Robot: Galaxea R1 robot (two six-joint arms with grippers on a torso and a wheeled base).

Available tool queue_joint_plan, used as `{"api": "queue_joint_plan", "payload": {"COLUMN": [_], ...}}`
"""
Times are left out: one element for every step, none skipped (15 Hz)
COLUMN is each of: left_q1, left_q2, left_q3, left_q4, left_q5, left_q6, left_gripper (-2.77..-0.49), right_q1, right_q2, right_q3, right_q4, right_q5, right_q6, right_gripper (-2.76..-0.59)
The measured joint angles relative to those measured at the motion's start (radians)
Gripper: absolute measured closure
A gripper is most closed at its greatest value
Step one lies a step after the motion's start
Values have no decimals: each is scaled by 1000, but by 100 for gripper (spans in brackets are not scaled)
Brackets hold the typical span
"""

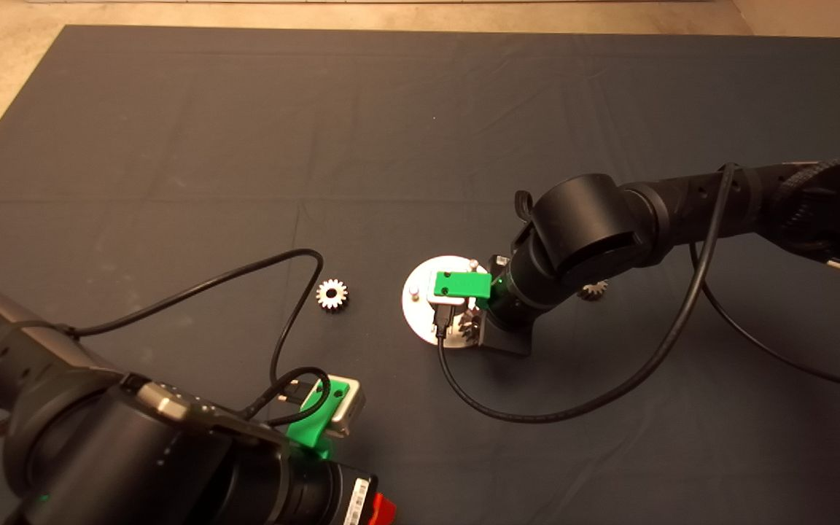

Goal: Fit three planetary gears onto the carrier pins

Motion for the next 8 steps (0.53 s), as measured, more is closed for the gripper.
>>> {"api": "queue_joint_plan", "payload": {"left_q1": [0,0,0,0,0,0,0,0], "left_q2": [0,0,0,0,0,0,0,0], "left_q3": [0,0,0,0,0,0,0,0], "left_q4": [0,0,0,0,0,0,0,0], "left_q5": [0,0,0,0,0,0,0,0], "left_q6": [0,0,0,0,0,0,0,0], "left_gripper": [-217,-217,-217,-217,-217,-217,-217,-217], "right_q1": [0,0,0,-1,-1,-3,-4,-3], "right_q2": [1,3,6,7,10,12,14,17], "right_q3": [-1,-5,-9,-14,-18,-21,-26,-29], "right_q4": [0,0,0,0,0,0,1,1], "right_q5": [0,0,-2,-2,-3,-3,-3,-4], "right_q6": [0,0,0,0,0,0,0,0], "right_gripper": [-81,-81,-81,-81,-81,-81,-81,-81]}}
